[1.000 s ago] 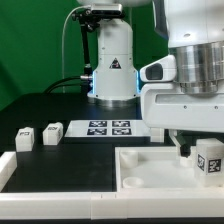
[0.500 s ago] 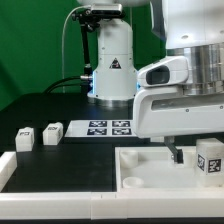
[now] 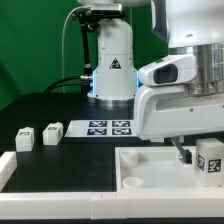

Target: Assemble one leg

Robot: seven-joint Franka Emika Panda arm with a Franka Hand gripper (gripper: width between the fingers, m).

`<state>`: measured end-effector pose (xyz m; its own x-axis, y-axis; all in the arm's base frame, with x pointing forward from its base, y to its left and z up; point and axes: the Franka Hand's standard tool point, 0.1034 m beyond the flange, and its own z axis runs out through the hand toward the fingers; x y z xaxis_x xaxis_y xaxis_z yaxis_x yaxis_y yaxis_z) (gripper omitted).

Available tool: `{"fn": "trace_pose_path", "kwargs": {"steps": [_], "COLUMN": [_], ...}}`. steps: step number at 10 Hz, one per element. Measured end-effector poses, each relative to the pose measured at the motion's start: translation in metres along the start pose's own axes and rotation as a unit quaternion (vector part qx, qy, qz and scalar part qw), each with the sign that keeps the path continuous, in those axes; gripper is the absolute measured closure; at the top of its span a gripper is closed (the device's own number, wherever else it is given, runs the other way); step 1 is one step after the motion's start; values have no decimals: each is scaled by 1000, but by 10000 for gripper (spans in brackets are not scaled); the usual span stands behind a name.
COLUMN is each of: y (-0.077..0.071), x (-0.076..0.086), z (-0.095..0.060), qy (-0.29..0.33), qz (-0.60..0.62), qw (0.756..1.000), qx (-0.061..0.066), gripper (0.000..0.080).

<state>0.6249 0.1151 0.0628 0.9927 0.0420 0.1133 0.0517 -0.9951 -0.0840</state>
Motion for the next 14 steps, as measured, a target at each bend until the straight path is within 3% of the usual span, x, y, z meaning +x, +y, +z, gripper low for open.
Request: {"fn": "trace_pose_path", "kwargs": {"steps": [1, 3, 6, 9, 12, 13, 14], "y": [0, 0, 1, 18, 29, 31, 30], "x": [0, 0, 0, -4, -5, -6, -6], "z": [0, 0, 0, -1, -2, -2, -2], "qy": [0, 0, 1, 2, 8, 9, 8], "qz": [12, 46, 200, 322, 399, 399, 398], "qw": [1000, 999, 980, 947, 917, 916, 917], "qx": [0, 0, -1, -11, -25, -26, -26], "gripper": [512, 511, 511, 508, 500, 500, 387]}}
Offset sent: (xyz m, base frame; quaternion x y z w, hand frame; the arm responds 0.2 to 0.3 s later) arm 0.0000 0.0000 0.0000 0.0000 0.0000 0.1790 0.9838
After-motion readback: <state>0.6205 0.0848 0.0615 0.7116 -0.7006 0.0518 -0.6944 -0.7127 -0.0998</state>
